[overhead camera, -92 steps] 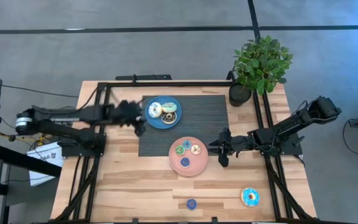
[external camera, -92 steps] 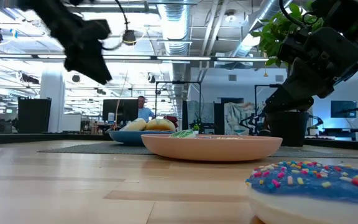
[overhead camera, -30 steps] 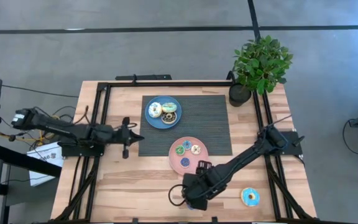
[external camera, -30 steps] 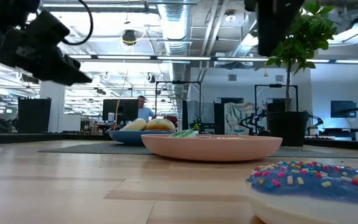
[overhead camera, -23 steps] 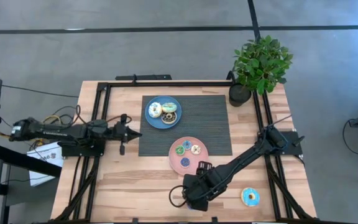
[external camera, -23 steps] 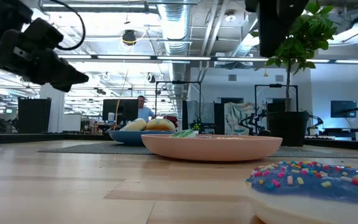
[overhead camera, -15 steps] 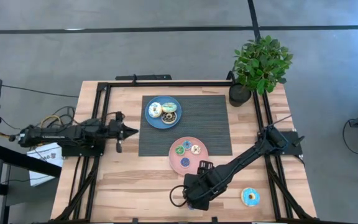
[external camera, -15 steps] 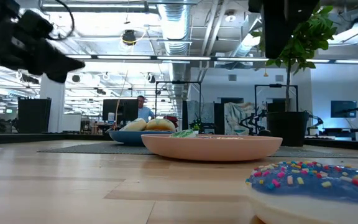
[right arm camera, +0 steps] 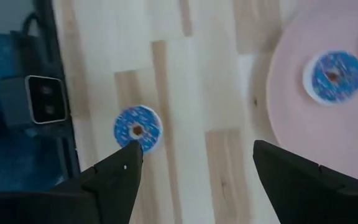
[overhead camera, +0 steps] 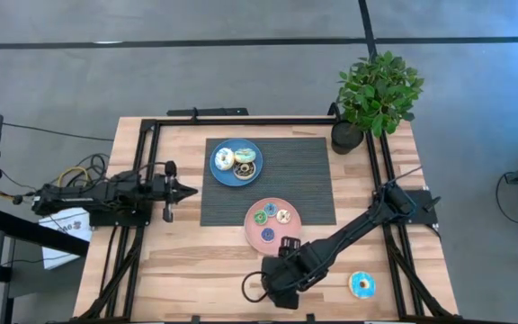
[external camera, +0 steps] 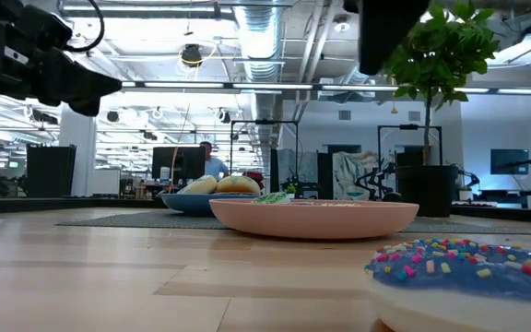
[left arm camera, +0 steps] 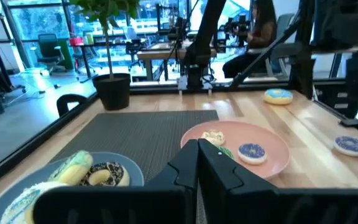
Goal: Pick & Place donuts
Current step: Put the small violet donut on the pink plate
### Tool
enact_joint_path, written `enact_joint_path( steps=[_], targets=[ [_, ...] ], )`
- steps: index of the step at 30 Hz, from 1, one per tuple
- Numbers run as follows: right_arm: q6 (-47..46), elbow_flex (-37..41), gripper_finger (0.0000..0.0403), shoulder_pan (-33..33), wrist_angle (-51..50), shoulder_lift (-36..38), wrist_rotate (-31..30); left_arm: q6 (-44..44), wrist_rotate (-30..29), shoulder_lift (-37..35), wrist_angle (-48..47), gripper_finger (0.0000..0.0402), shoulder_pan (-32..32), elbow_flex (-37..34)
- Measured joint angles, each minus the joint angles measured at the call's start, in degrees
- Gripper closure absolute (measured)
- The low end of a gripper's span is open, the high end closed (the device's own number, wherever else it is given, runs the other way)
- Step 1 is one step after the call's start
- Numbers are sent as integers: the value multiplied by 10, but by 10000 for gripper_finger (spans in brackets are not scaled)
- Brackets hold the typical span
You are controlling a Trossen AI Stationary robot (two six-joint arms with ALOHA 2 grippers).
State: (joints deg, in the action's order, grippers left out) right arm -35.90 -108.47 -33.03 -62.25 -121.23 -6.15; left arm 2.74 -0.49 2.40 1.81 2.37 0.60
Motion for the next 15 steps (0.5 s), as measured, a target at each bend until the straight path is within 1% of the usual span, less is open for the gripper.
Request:
enact_joint_path(
  steps=[7,11,15],
  targets=[
    [82,9,107,-12,27,0,-9,-1,0,2,-1,402,0,0],
    [142,48,107,-27,94,0,-17,-2,0,2,-1,402,0,0],
    [151,93,107,-43,177,0,-11,-2,-1,2,-1,402,0,-1]
  ],
)
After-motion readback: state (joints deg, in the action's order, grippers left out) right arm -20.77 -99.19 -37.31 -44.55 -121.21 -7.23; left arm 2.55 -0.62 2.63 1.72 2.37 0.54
